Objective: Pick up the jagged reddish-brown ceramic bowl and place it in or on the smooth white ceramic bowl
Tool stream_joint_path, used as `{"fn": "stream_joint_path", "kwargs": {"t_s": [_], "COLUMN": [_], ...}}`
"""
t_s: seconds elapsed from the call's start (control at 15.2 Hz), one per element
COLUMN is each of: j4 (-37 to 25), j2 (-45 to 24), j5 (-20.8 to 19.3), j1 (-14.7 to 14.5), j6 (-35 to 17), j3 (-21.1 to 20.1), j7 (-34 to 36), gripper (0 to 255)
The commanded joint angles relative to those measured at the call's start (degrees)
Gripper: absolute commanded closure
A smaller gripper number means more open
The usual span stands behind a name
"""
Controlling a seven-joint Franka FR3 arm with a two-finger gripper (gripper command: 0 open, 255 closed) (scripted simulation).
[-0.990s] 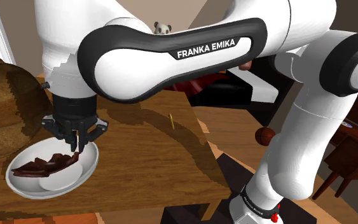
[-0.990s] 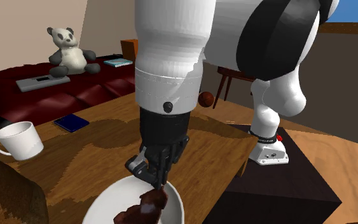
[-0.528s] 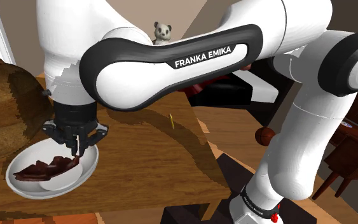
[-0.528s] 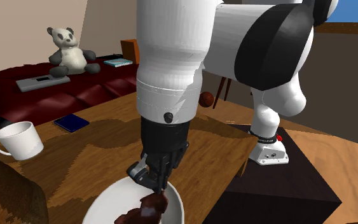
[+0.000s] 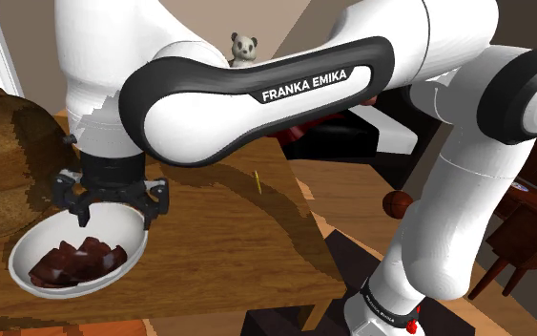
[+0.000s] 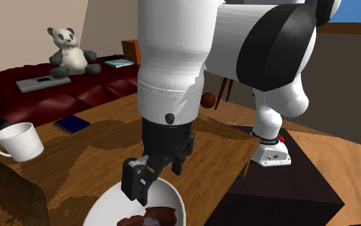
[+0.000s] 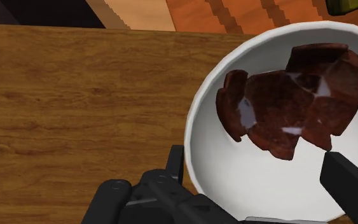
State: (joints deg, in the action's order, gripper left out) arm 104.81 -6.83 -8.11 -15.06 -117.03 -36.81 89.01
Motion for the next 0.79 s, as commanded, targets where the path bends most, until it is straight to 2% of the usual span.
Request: {"fn": "stream_joint_path", "kwargs": {"t_s": [0.0,0.2,0.73], "j4": [-1.16,-4.84,-4.84], "j2": [0.72,2.29,2.29], "j5": [0.58,1.82,1.82], "j1": [0.09,0.23,0.22], "j6": [1.71,6.60,6.60], "j3": [-0.08,-0.24,-0.23], "j7": [-0.39,-1.22,-1.22], "gripper": [0,0,0]}}
